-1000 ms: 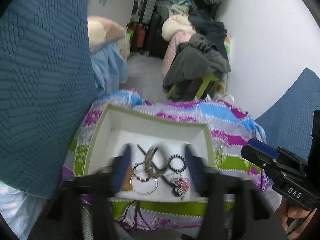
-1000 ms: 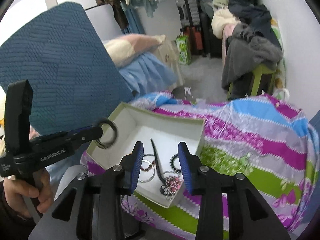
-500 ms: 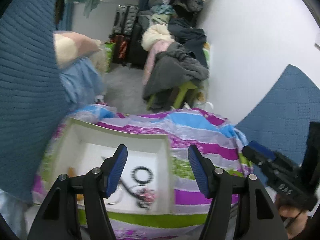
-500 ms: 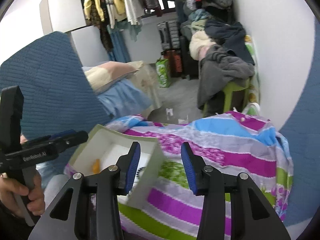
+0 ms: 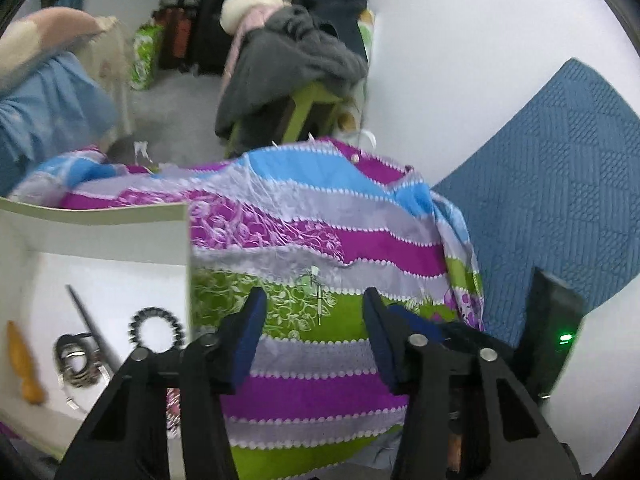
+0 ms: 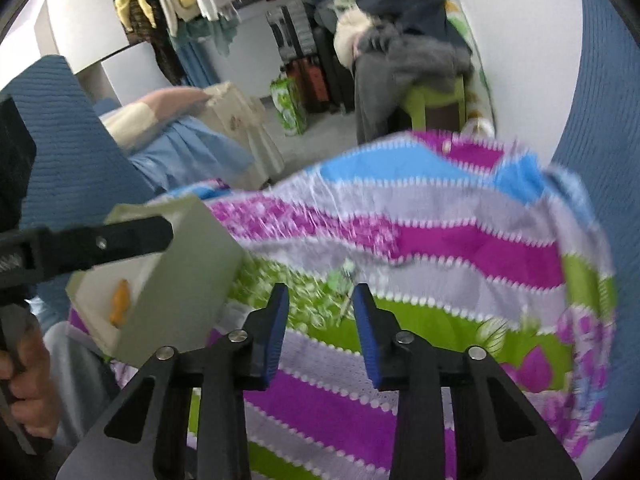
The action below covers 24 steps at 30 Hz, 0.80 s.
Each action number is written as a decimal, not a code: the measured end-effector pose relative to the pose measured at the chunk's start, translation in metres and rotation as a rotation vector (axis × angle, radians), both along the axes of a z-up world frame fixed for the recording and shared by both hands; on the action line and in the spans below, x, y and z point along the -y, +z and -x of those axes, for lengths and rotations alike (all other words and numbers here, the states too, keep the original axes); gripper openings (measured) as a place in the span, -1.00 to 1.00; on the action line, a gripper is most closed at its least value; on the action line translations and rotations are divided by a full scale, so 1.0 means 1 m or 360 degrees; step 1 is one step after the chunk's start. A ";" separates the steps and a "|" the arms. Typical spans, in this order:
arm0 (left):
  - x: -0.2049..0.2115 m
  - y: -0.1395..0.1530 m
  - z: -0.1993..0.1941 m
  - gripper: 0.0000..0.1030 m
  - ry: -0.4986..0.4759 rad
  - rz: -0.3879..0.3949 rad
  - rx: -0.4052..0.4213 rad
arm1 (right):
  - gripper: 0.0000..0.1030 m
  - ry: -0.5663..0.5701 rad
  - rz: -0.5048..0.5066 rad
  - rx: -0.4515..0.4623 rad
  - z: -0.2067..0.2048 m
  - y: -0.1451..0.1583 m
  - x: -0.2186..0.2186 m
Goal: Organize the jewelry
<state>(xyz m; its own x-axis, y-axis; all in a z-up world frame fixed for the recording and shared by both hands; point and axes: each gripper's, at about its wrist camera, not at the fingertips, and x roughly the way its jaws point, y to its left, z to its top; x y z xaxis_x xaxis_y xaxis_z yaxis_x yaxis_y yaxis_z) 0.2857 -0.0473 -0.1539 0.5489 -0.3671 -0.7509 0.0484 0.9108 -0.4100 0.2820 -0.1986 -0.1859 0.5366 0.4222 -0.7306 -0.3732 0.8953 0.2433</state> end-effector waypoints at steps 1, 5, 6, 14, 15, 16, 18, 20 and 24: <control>0.003 -0.007 -0.007 -0.19 -0.0008 0.0000 -0.0027 | -0.47 0.0006 -0.0009 -0.0035 -0.004 -0.009 0.001; 0.013 -0.031 -0.032 -0.36 -0.0047 -0.0005 -0.0139 | -0.49 0.0048 -0.0024 -0.0150 -0.024 -0.043 0.001; 0.014 -0.036 -0.036 -0.36 -0.0043 -0.0012 -0.0157 | -0.51 0.0056 -0.0019 -0.0179 -0.030 -0.051 0.000; 0.033 -0.069 -0.064 -0.37 -0.0084 -0.0115 -0.0268 | -0.64 0.0139 0.0089 -0.0184 -0.045 -0.077 -0.013; 0.033 -0.070 -0.065 -0.36 -0.0071 -0.0127 -0.0265 | -0.67 0.0149 0.0112 -0.0181 -0.045 -0.080 -0.015; 0.033 -0.072 -0.065 -0.36 -0.0053 -0.0161 -0.0256 | -0.74 0.0154 0.0127 -0.0156 -0.044 -0.080 -0.017; 0.036 -0.077 -0.067 -0.36 -0.0070 -0.0164 -0.0250 | -0.90 0.0163 0.0207 -0.0111 -0.043 -0.082 -0.020; 0.038 -0.084 -0.069 -0.36 -0.0071 -0.0152 -0.0275 | -0.94 0.0153 0.0228 -0.0109 -0.044 -0.083 -0.020; 0.042 -0.090 -0.073 -0.36 -0.0074 -0.0123 -0.0281 | -0.96 0.0082 0.0182 -0.0162 -0.047 -0.081 -0.008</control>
<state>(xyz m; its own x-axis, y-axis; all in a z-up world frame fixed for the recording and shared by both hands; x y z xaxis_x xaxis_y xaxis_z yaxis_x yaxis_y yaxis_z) 0.3584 -0.0892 -0.2443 0.3901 -0.3268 -0.8608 0.0246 0.9383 -0.3450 0.3286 -0.1910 -0.2673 0.4370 0.3581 -0.8251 -0.3978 0.8997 0.1799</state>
